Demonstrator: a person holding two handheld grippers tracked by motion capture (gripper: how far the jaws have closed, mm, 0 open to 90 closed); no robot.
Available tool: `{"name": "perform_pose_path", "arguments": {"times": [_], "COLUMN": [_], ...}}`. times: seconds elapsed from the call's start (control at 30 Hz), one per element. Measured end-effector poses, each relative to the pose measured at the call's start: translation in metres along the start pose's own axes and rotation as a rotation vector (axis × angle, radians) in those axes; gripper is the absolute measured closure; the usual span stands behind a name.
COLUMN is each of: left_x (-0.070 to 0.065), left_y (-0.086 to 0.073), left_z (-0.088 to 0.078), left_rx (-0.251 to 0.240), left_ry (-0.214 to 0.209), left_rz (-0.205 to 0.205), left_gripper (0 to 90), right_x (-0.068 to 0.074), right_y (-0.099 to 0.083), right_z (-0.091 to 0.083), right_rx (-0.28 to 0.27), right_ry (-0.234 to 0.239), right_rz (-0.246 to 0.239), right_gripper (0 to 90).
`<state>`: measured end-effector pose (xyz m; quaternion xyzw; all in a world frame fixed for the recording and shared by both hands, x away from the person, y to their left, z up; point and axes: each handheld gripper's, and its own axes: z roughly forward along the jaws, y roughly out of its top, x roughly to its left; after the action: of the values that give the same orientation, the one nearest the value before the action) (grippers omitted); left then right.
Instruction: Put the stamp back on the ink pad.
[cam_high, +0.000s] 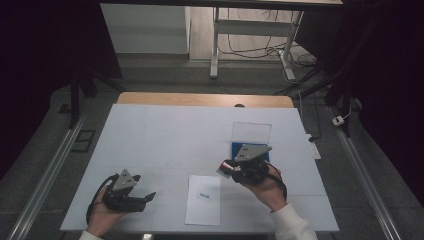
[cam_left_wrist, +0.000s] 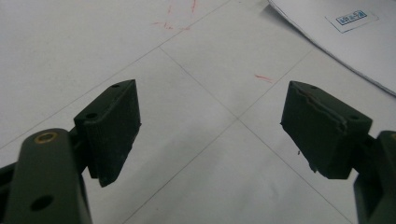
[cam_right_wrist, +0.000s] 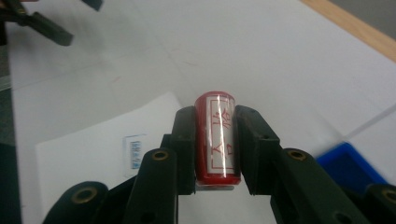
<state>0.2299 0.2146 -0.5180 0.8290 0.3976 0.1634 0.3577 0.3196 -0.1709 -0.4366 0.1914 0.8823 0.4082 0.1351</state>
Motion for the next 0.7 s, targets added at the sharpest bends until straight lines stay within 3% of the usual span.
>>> {"name": "perform_pose_path", "arguments": {"times": [0.3,0.7], "left_x": [-0.001,-0.001], "left_y": [0.0,-0.001], "left_z": [0.001,0.002], "left_rx": [0.004,0.009], "left_ry": [-0.003,-0.006], "left_rz": [0.003,0.006], "left_gripper": [19.7,19.8], "right_x": [-0.032,-0.068], "right_y": [-0.012,-0.031], "right_z": [-0.014,-0.006], "right_rx": [0.005,0.077], "right_ry": [-0.09,-0.199], "right_rz": [0.067,0.13], "right_gripper": [68.8,68.8]}}
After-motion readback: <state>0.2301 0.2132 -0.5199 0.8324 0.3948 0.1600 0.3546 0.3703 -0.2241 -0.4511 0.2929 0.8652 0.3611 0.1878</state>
